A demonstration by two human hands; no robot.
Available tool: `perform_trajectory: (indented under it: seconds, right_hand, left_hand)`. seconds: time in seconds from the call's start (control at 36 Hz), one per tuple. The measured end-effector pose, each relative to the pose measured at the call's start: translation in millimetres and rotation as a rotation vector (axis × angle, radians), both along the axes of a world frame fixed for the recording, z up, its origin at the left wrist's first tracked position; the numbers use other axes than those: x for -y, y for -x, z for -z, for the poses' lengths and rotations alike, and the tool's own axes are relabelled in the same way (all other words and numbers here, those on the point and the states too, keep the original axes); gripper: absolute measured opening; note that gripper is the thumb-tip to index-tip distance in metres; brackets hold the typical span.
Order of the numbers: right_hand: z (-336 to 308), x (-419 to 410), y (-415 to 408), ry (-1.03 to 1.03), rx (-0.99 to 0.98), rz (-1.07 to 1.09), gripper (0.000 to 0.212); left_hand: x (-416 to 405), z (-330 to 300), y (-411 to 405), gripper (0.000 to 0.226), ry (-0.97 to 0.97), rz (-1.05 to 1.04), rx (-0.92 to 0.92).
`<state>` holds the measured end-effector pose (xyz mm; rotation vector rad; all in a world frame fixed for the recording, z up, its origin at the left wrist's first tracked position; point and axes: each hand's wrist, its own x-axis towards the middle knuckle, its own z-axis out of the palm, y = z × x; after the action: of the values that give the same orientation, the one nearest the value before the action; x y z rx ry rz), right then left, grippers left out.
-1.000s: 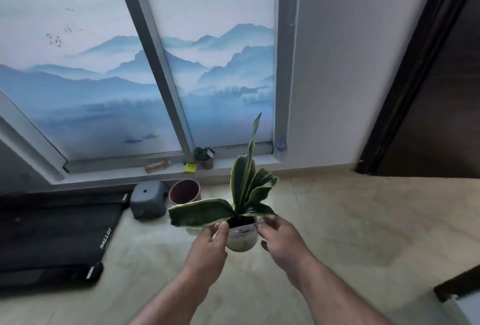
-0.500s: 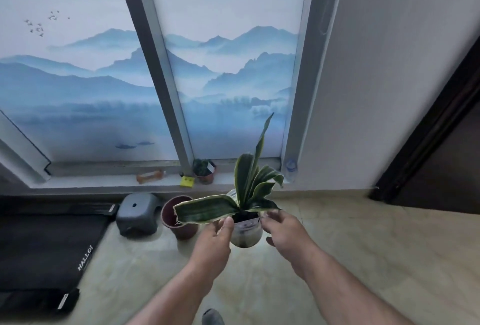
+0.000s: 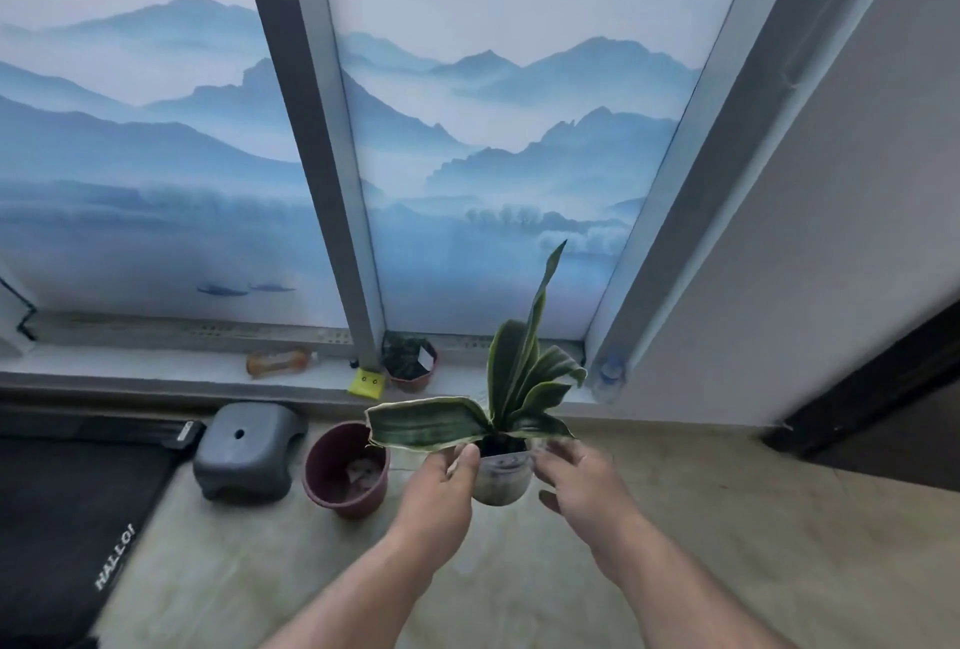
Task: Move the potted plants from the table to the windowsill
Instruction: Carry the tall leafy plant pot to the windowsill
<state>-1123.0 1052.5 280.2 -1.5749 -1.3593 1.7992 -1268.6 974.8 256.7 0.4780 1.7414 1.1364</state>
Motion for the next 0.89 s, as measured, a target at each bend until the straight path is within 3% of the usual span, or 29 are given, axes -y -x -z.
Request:
perform_trajectory:
  seconds: [0.42,0.53,0.67,0.89]
  right_hand:
    - [67,-193,72,0.123,0.001,-0.061,0.014]
    - [113,-258,90,0.141,0.058,-0.092,0.014]
    - [190,-333,119,0.133,0.131,-0.170,0.013]
    - [335,-407,159,0.085,0.243,-0.305,0.011]
  left_hand:
    - [-185,59,67,0.040,0.169,-0.036,-0.011]
    - [-249,101,80,0.038,0.209,-0.090,0.015]
    - [-314,177,99,0.013,0.219,-0.152,0.058]
    - [-372,329,126,0.019,0.289,-0.200,0.093]
